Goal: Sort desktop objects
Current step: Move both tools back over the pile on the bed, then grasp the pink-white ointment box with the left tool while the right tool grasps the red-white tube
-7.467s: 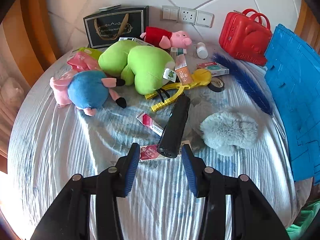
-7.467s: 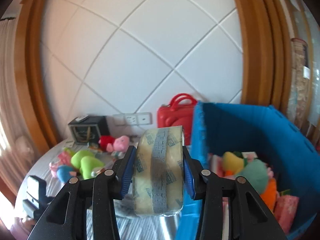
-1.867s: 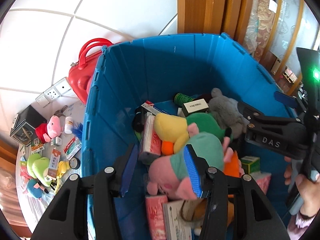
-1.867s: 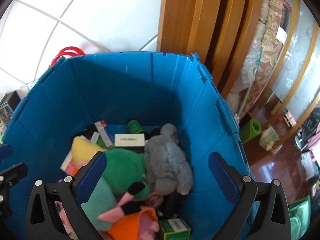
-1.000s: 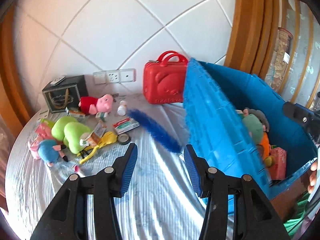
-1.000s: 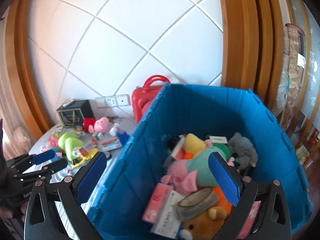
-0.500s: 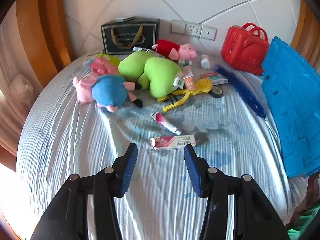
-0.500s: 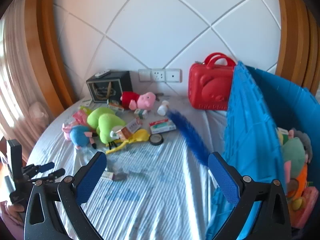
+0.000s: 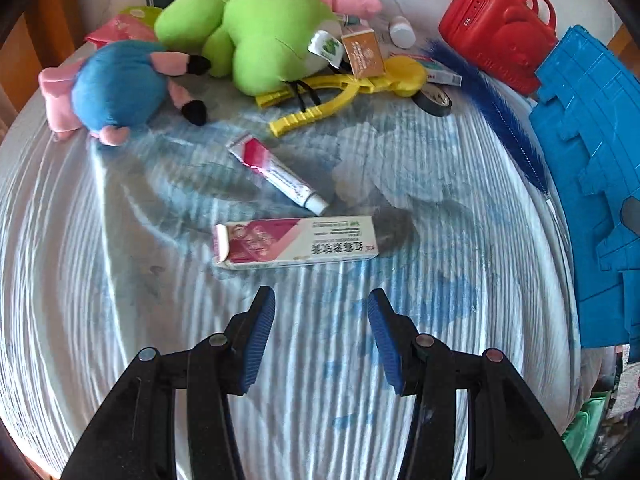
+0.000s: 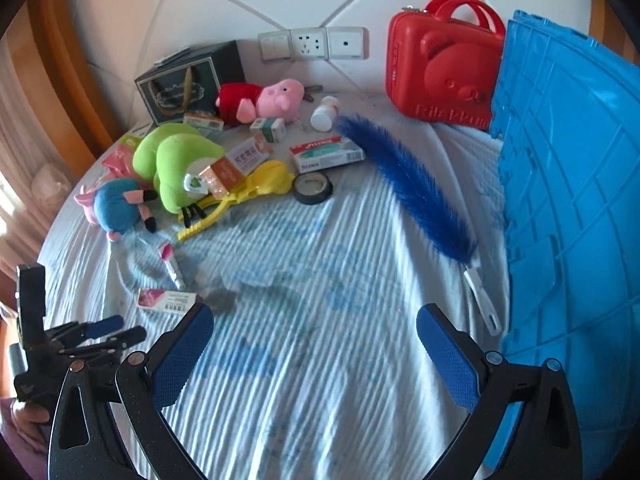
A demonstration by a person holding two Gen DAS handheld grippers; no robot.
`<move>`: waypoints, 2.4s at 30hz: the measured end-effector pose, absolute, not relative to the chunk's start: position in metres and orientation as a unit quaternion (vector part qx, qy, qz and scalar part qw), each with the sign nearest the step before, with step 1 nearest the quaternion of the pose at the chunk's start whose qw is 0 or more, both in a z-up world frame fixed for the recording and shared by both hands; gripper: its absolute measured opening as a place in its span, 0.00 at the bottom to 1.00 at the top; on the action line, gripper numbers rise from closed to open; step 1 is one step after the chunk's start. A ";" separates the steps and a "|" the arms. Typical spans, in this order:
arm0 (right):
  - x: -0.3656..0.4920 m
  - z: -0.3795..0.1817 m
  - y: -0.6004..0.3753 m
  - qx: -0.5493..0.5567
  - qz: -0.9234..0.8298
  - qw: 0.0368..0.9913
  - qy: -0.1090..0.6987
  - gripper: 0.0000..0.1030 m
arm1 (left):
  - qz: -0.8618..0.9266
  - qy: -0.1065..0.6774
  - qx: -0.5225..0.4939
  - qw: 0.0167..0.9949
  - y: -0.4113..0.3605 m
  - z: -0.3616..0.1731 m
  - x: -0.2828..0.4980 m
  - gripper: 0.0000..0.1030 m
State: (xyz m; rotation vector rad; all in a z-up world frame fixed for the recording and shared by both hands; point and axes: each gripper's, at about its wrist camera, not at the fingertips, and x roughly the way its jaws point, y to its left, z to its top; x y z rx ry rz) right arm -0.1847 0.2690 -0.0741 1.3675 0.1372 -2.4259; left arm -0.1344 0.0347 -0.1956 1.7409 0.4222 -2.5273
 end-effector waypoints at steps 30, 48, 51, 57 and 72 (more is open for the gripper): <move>-0.225 -0.151 0.179 0.543 -0.787 0.277 0.095 1.00 | -0.795 0.190 0.534 0.219 -0.065 -0.207 -0.107 0.46; -0.223 -0.183 0.108 0.554 -0.745 0.338 0.153 0.94 | -0.759 0.151 0.589 0.232 -0.082 -0.225 -0.075 0.47; -0.225 -0.186 0.109 0.561 -0.741 0.337 0.154 0.94 | -0.779 0.144 0.566 0.231 -0.099 -0.223 -0.097 0.47; -0.234 -0.186 0.099 0.562 -0.740 0.336 0.153 0.57 | -0.813 0.197 0.509 0.205 -0.097 -0.187 -0.114 0.47; -0.244 -0.205 0.063 0.561 -0.728 0.356 0.167 0.65 | -0.774 0.155 0.557 0.258 -0.094 -0.207 -0.112 0.49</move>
